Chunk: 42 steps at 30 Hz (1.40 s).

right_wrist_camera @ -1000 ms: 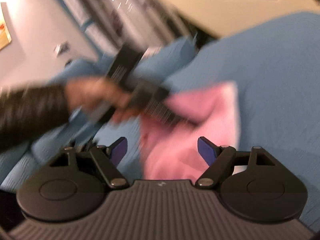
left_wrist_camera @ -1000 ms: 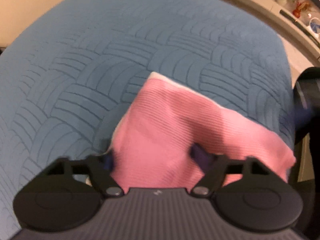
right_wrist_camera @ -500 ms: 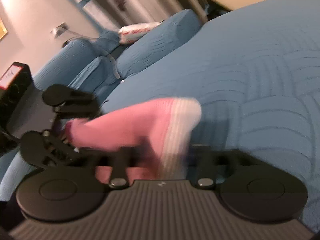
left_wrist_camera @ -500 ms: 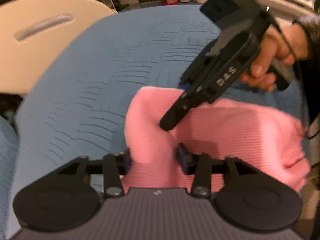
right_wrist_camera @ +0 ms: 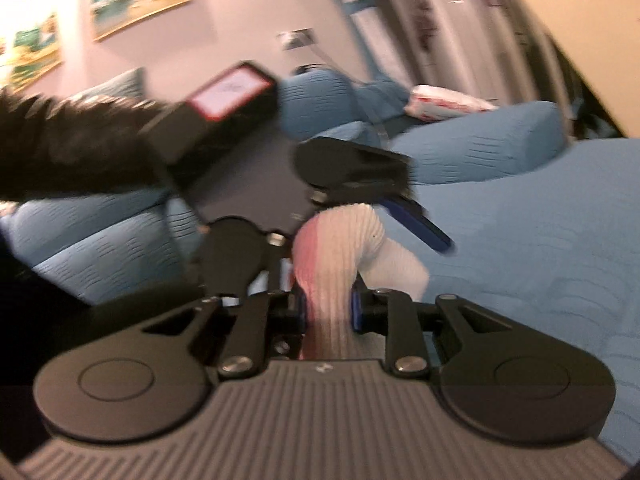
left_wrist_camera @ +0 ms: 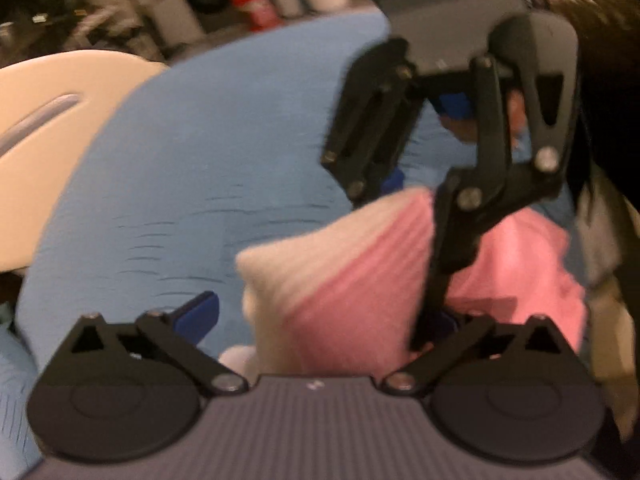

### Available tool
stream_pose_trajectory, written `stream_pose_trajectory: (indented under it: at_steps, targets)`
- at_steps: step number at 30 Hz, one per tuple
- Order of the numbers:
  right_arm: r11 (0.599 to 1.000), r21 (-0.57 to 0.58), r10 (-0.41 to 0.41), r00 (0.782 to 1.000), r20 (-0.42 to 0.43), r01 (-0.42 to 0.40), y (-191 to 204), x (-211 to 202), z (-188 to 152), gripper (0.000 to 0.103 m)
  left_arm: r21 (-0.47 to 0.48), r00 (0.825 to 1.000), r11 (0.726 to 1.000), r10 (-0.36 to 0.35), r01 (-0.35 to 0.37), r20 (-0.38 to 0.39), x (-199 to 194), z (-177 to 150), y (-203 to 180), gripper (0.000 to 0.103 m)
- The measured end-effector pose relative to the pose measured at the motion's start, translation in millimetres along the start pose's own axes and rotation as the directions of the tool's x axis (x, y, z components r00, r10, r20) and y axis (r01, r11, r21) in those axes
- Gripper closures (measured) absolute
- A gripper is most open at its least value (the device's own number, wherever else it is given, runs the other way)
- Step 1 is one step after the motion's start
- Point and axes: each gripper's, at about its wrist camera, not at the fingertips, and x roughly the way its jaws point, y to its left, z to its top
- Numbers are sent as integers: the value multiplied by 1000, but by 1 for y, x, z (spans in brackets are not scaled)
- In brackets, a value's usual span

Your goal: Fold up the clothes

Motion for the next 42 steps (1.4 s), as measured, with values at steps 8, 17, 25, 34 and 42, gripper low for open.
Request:
stream_pose_trajectory:
  at_steps: [8,17,25,34,42]
  targets:
    - [997,48,-62,998,17,61,-5,3,1,76,-234,989,969,-102,73,-111,-3,4,14,79]
    - [996,82,-12,995,-102,20,-1,-2,-17,18,-407,982,900,185,-160,24,-70,-21,-8,81]
    - [992,90,-78,985,-154,93,1,23,-19,88,-745,879,620,466,-247,96,-149,-88,-34,81]
    - [966,167,195,980,38,-198,106,86,63,88,-988,799,147,598,-36,60,-269,-199,-80,81]
    - [907,372,280,943,-177,-199,160,312,141,86,-956,817,-199,499,-216,-288,-414,-389,-67,55]
